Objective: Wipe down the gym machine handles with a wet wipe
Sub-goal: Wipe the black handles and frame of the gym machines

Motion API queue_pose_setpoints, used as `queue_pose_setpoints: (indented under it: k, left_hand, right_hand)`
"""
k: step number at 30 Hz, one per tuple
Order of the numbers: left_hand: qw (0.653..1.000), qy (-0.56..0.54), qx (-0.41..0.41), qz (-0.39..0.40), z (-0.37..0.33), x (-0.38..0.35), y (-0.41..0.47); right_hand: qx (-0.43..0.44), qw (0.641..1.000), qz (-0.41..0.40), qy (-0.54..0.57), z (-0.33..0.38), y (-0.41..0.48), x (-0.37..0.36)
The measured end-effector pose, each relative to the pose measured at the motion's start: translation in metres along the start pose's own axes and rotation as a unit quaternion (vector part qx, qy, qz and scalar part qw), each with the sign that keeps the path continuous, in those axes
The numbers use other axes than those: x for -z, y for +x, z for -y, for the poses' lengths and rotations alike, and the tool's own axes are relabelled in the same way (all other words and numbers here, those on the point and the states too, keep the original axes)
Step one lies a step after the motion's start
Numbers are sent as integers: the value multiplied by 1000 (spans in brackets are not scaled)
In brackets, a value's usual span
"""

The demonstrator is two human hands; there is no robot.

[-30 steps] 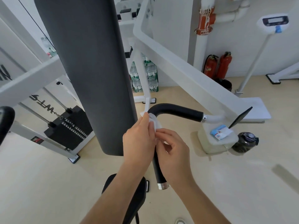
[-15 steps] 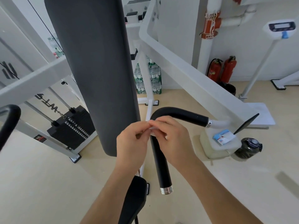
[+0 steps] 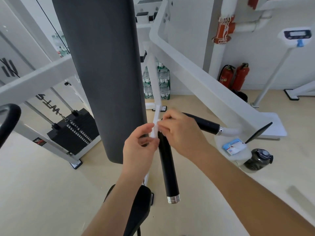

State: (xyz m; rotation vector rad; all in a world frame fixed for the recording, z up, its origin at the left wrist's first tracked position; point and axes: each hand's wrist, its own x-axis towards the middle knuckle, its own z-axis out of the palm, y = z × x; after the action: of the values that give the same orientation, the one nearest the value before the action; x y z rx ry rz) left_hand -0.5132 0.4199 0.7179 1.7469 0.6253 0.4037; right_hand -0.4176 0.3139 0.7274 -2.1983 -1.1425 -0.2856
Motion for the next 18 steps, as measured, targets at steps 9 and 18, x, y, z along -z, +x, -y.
queue_pose_setpoints:
  k: [9, 18]
  left_hand:
    - [982, 179, -57, 25, -8, -6, -11]
    - [952, 275, -110, 81, -17, -3, -6]
  right_hand:
    - [-78, 994, -78, 12, 15, -13, -15]
    - [-121, 992, 21, -40, 16, -7, -1]
